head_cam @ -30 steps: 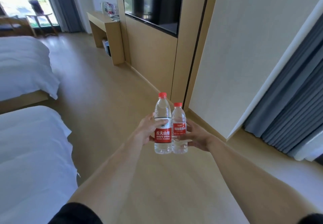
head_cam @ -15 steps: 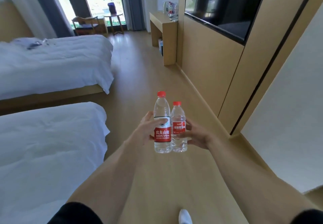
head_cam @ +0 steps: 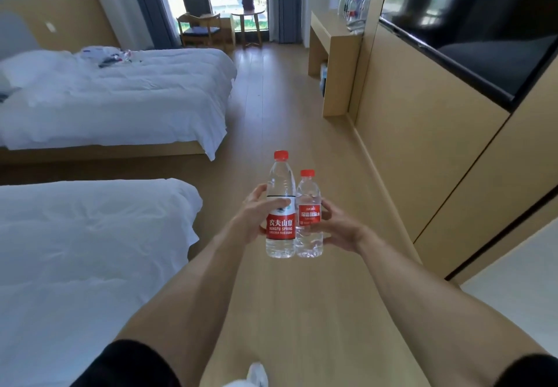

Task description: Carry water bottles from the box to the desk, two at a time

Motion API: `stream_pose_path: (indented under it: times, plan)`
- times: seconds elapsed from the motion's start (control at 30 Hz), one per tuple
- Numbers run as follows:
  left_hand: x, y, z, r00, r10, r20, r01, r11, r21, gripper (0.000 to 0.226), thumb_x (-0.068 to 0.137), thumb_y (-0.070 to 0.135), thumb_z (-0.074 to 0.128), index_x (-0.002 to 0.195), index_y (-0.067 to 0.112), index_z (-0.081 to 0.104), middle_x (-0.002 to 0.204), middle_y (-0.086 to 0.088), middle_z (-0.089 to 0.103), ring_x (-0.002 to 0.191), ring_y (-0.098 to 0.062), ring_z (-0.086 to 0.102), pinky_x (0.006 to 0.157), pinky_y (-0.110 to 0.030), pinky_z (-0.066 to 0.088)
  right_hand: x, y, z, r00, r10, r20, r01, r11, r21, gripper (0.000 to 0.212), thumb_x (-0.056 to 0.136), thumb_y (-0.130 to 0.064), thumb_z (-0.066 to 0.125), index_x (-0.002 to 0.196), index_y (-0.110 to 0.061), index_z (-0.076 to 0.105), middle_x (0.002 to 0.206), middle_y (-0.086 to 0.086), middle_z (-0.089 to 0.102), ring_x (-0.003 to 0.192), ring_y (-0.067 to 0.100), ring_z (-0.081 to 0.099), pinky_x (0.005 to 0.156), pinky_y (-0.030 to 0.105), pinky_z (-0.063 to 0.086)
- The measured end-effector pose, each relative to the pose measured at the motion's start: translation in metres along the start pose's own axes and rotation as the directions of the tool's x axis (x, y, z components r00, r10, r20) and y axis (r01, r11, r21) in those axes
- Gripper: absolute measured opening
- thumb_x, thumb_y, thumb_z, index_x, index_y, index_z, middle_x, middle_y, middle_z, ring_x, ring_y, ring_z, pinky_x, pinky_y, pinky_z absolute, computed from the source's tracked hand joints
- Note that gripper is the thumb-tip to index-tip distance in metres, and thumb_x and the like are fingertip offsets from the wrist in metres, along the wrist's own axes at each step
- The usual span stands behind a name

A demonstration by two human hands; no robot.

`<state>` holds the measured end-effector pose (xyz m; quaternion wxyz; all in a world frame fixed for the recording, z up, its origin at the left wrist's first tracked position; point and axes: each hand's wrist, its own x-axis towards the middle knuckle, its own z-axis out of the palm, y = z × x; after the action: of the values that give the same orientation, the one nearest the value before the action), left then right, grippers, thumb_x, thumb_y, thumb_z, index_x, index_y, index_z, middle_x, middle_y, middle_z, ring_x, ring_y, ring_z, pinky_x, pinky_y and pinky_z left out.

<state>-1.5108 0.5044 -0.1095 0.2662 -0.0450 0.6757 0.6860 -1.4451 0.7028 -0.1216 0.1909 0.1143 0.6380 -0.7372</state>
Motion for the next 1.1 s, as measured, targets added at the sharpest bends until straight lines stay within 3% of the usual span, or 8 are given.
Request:
stream_pose_path:
  times: [0.17, 0.5, 0.6, 0.73, 0.87, 1.1]
  plan:
    - [0.076, 0.029, -0.003, 1.000, 0.015, 0.019, -0.015, 1.000, -0.005, 0.061, 0.080, 0.016, 0.082, 0.133, 0.029, 0.054, 0.112, -0.009, 0.072, 0.100, -0.032, 0.072, 0.086, -0.059, 0.057, 0.065, -0.031, -0.028, 1.000, -0.007, -0.018, 0.007, 1.000, 0.001, 0.087, 0.080, 0.016, 0.069, 0.151, -0.024, 0.038, 0.133, 0.015, 0.061, 0.123, 0.034, 0.060, 0.101, 0.062, 0.047]
    - [0.273, 0.132, -0.026, 0.993, 0.040, 0.109, -0.040, 0.999, -0.005, 0.045, 0.082, 0.015, 0.080, 0.117, 0.033, 0.058, 0.110, -0.010, 0.072, 0.094, -0.032, 0.073, 0.079, -0.053, 0.061, 0.236, -0.138, -0.074, 0.994, -0.039, -0.104, 0.037, 0.999, -0.022, 0.086, 0.080, 0.018, 0.068, 0.150, -0.023, 0.038, 0.134, 0.015, 0.059, 0.120, 0.034, 0.060, 0.097, 0.058, 0.050]
    - [0.328, 0.168, -0.039, 0.991, 0.061, 0.117, -0.062, 0.998, 0.005, 0.049, 0.083, 0.016, 0.080, 0.125, 0.030, 0.057, 0.111, -0.009, 0.071, 0.094, -0.030, 0.072, 0.076, -0.048, 0.060, 0.289, -0.173, -0.082, 0.989, -0.065, -0.130, 0.064, 0.998, -0.015, 0.085, 0.079, 0.020, 0.067, 0.148, -0.022, 0.040, 0.137, 0.017, 0.057, 0.124, 0.036, 0.058, 0.102, 0.063, 0.046]
    - [0.389, 0.200, -0.054, 0.991, 0.059, 0.116, -0.062, 0.998, 0.022, 0.052, 0.083, 0.017, 0.080, 0.127, 0.029, 0.055, 0.112, -0.011, 0.070, 0.096, -0.032, 0.072, 0.085, -0.055, 0.059, 0.347, -0.205, -0.092, 0.988, -0.059, -0.140, 0.057, 0.998, -0.016, 0.086, 0.079, 0.020, 0.067, 0.149, -0.021, 0.038, 0.138, 0.017, 0.057, 0.125, 0.036, 0.057, 0.103, 0.064, 0.045]
    - [0.447, 0.225, -0.065, 0.992, 0.071, 0.102, -0.074, 0.997, 0.023, 0.049, 0.083, 0.018, 0.080, 0.122, 0.030, 0.055, 0.110, -0.009, 0.071, 0.092, -0.030, 0.073, 0.078, -0.050, 0.060, 0.405, -0.230, -0.107, 0.989, -0.055, -0.135, 0.054, 0.998, -0.011, 0.089, 0.079, 0.019, 0.068, 0.151, -0.022, 0.037, 0.135, 0.016, 0.059, 0.123, 0.034, 0.059, 0.101, 0.061, 0.048]
    - [0.551, 0.263, -0.074, 0.993, 0.099, 0.058, -0.102, 0.994, 0.036, 0.055, 0.083, 0.020, 0.081, 0.130, 0.028, 0.052, 0.111, -0.011, 0.071, 0.095, -0.032, 0.073, 0.086, -0.056, 0.058, 0.518, -0.269, -0.150, 0.996, -0.052, -0.076, 0.054, 0.998, 0.014, 0.089, 0.080, 0.019, 0.068, 0.152, -0.022, 0.036, 0.134, 0.017, 0.060, 0.123, 0.035, 0.059, 0.102, 0.065, 0.045]
